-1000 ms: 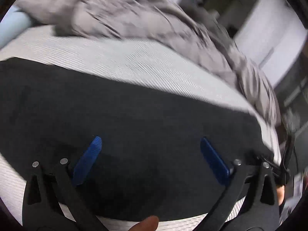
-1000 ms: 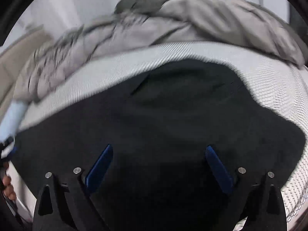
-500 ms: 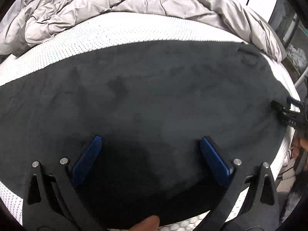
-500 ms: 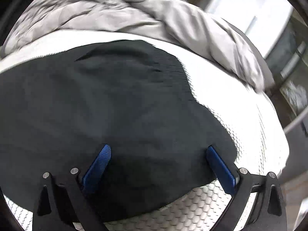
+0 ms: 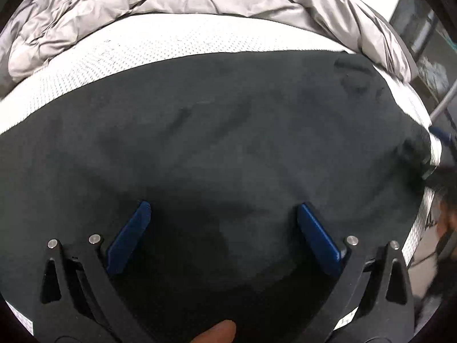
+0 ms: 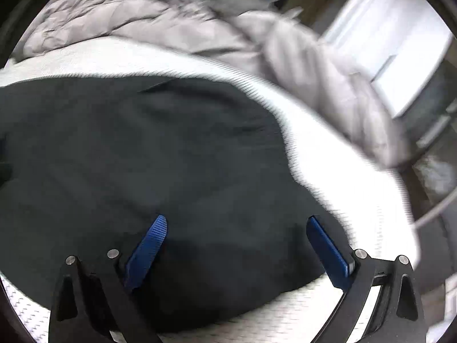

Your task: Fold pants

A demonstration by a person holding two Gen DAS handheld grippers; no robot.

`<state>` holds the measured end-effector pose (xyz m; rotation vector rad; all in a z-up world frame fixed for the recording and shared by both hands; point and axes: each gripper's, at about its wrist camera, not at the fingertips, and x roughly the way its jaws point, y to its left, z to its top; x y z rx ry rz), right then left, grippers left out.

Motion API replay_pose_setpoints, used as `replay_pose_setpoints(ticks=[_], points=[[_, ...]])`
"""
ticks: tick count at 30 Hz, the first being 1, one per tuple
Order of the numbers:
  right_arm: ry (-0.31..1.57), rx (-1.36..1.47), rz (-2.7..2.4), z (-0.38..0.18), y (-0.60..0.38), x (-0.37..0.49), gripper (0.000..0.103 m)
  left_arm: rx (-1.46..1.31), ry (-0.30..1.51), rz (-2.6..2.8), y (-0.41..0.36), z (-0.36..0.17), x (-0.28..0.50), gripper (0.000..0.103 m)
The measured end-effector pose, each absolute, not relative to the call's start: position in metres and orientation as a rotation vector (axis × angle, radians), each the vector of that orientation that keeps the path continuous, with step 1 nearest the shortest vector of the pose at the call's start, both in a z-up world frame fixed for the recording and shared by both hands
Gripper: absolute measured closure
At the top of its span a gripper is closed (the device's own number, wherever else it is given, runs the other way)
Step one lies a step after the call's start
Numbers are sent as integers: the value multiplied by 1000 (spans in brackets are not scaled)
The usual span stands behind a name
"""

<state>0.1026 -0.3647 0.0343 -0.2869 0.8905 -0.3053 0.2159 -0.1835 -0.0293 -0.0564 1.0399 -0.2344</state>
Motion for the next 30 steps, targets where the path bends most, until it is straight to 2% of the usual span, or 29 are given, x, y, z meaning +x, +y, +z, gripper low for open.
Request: replay_pose_setpoints(ticks=[4,12,13,14,15,16,17,20,21,24,26,27,28,29,30], points=[[876,-139,-395,52,-411,140,2,-35,1022,-235,-185,-31,210,1],[1046,73,-205,24,-445,244,2,-26,1017,-248,-185,-35,214,1],[1062,73,-209,19,-447,252,10,-24,1015,-254,-185,-36,214,1],[1073,84,-196,14,-443,248,25,-24,1015,-262,-184,-36,215,1],[1084,90,-174,15,-440,252,58,-25,1016,-267,-183,-36,215,1],[1054,67,-163,21,-433,251,65,-25,1015,-272,-182,-36,215,1],[993,5,-167,29,-424,249,67,-21,1016,-277,-182,-35,215,1],[916,-88,-240,40,-410,248,68,-14,1016,-281,-182,-37,217,1],[927,-119,-274,35,-411,252,66,-9,1016,-283,-183,-37,217,1],[1028,-189,-383,6,-418,265,38,-2,1017,-281,-184,-38,218,1],[1018,-231,-422,11,-411,246,35,7,1021,-280,-184,-37,218,1],[974,-236,-427,22,-403,230,30,7,1021,-279,-184,-36,217,1],[925,-228,-436,35,-393,207,14,3,1022,-275,-184,-35,217,1],[884,-206,-423,44,-384,186,4,-2,1023,-274,-183,-32,217,1],[844,-179,-381,51,-373,167,0,-14,1017,-280,-182,-28,215,1]])
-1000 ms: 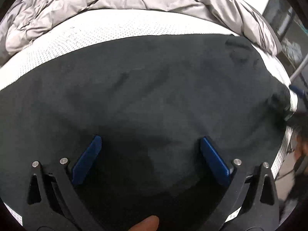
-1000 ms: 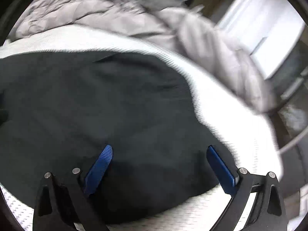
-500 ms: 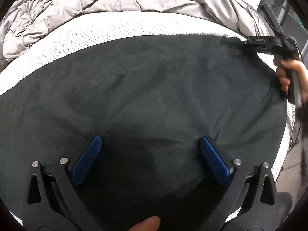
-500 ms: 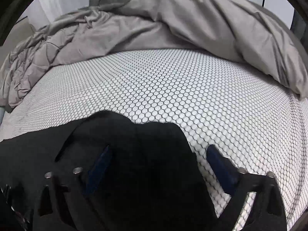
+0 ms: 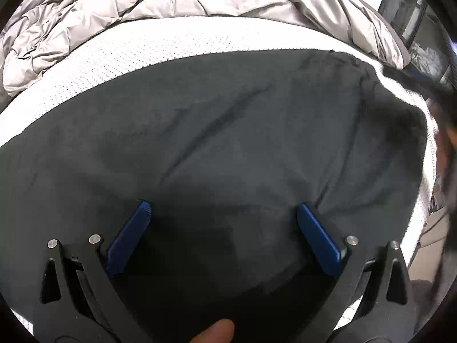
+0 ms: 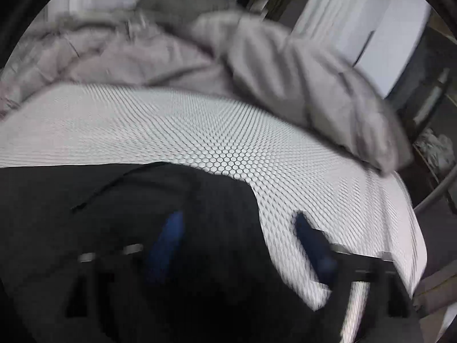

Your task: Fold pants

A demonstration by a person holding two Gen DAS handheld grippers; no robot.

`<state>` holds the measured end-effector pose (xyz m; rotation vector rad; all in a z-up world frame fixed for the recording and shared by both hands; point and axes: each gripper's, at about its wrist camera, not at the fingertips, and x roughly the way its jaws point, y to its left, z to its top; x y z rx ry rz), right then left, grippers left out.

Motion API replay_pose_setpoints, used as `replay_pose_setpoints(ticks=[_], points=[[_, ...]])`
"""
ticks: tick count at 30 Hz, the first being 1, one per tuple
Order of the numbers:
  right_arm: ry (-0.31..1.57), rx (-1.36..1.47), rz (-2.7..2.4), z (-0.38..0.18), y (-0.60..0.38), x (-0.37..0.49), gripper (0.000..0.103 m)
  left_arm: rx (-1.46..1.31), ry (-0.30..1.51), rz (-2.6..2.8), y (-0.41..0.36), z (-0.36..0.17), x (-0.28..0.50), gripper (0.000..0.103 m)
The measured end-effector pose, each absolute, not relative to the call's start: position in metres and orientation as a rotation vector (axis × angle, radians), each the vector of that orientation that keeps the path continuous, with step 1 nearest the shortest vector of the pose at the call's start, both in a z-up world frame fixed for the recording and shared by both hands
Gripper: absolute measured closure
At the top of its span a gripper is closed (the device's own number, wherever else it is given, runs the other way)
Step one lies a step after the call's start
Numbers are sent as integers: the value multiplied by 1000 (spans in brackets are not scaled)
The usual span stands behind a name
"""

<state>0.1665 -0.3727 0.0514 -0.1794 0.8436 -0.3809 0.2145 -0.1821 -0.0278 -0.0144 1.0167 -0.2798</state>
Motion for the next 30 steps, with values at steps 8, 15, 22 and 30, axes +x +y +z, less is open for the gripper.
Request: replay_pose_setpoints(ticks=[8,15,22,30], points=[[1011,-222,-58,-13,-298,109,0,75,1010,-359,-213,-30,194,1],[939,-258,-431,-4,-376,97,0,123,1015,-371,-200,-31,185,0],[823,-36,-204,20,-363,99,0,128,1032,-342,-205,-36,189,0],[974,-179,-217,-11,-338,134,0,131,1027,-354,-207,-38,191,0]])
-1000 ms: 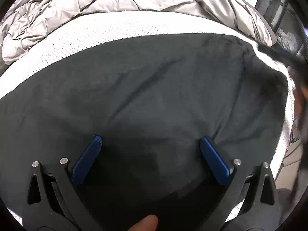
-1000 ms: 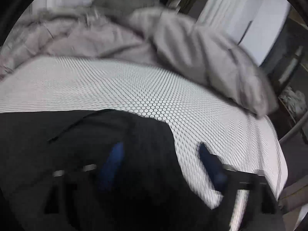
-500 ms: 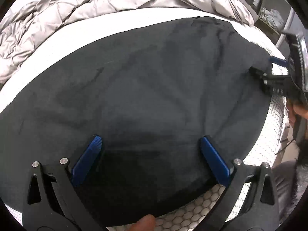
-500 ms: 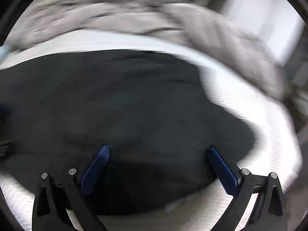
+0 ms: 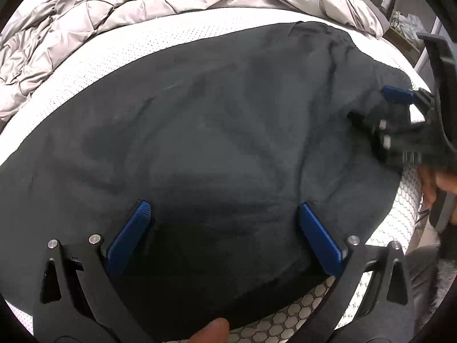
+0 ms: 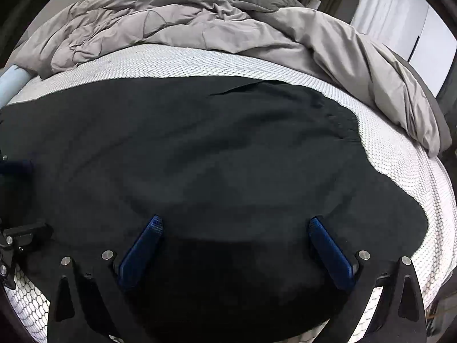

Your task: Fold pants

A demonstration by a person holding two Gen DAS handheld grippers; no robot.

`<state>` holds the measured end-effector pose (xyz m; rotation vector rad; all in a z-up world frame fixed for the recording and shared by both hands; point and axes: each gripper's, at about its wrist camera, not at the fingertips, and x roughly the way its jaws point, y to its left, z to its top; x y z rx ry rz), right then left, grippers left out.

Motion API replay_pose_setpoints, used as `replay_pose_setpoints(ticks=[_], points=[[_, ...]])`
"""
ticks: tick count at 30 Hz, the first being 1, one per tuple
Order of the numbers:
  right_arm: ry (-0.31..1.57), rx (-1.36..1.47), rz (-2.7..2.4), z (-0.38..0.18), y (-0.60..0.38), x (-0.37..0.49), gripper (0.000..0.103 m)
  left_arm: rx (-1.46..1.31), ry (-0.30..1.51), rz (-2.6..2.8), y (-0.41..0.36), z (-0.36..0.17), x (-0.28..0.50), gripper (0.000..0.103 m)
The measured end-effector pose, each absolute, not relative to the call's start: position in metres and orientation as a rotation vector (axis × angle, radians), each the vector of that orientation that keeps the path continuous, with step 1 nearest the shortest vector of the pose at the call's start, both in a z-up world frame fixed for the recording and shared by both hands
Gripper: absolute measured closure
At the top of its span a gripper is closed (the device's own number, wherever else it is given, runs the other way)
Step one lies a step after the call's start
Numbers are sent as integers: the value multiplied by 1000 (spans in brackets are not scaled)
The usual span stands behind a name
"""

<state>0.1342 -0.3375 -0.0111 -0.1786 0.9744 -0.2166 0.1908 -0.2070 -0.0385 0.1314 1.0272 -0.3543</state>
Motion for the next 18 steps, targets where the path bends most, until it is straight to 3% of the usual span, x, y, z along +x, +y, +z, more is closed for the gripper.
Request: replay_pose_setpoints(ticks=[4,9,14,18], points=[[945,-110,-411,-4,-379,132,0,105,1049,-355,-200,-35,190,0],[921,-31,-198,4,-357,136,0,9,994,-373,-189,-10,191,1],[1001,-163,-49,-16,-310,175,0,12,1063,-256,-177,-32,213,1],[995,-274,-206,-16,-327,187,0,-8,1059,-258,-168,-38,216,1]])
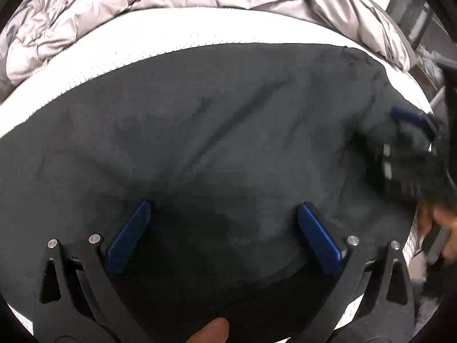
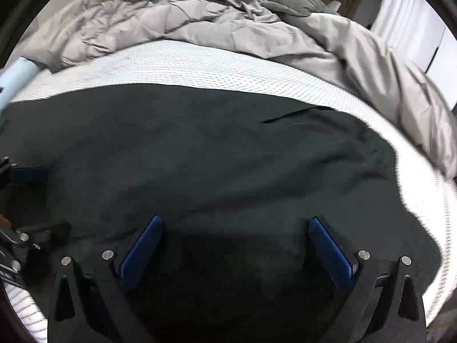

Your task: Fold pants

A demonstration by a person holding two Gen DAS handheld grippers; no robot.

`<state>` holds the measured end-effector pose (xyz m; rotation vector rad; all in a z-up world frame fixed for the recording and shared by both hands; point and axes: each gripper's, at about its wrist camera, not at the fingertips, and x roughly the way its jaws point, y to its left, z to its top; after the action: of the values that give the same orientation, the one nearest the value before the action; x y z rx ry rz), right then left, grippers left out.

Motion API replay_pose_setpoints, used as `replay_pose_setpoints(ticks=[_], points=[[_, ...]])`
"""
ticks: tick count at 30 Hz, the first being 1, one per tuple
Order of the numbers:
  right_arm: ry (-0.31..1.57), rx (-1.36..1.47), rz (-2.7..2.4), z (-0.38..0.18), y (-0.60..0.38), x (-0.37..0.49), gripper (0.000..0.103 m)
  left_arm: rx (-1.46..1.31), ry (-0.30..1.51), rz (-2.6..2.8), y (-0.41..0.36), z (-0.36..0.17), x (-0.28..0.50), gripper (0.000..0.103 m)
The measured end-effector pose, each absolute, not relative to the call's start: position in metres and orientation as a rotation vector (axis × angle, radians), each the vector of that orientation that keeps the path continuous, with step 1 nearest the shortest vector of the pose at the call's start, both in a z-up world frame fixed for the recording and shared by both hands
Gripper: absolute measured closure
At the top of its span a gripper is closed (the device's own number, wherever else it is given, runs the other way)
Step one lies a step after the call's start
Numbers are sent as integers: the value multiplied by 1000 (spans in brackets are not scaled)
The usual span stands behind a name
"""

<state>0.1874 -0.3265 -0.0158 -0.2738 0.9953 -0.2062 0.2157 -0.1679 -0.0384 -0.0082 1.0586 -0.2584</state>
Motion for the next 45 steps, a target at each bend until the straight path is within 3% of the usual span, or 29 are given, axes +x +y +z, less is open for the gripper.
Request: replay_pose_setpoints(ticks=[3,8,14,21,28,33,38,42,45], points=[[949,-356,-474,-10,-363,183,0,-36,1054,-232,-159,-31,209,1],[933,-20,-259,10,-386,175,0,-158,1054,-266,-152,-19,223,1],[1074,-194,-120,-24,-338,198,1,-9,1139,-229,-169,-31,275,1],[1004,-160,-472,-10,-421,181,0,-78,1120,-135,-130,-31,284,1],[925,-119,-242,13,-368,207,1,-41,1099,-213,-155,-9,282,1],[1064,-176,-131,-20,-328,251,1,9,1130,-221,-177,-11,306,1],[1067,-307,-410,-33,-368,249,0,51,1124,-249,-174,-24,306,0],[1067,-124,-564,-30,-435,239,0,43,1132,-237,-166,-23,305,0],[1035,-100,-568,-13,-434,233,0,26,1122,-238,-166,-19,304,1]])
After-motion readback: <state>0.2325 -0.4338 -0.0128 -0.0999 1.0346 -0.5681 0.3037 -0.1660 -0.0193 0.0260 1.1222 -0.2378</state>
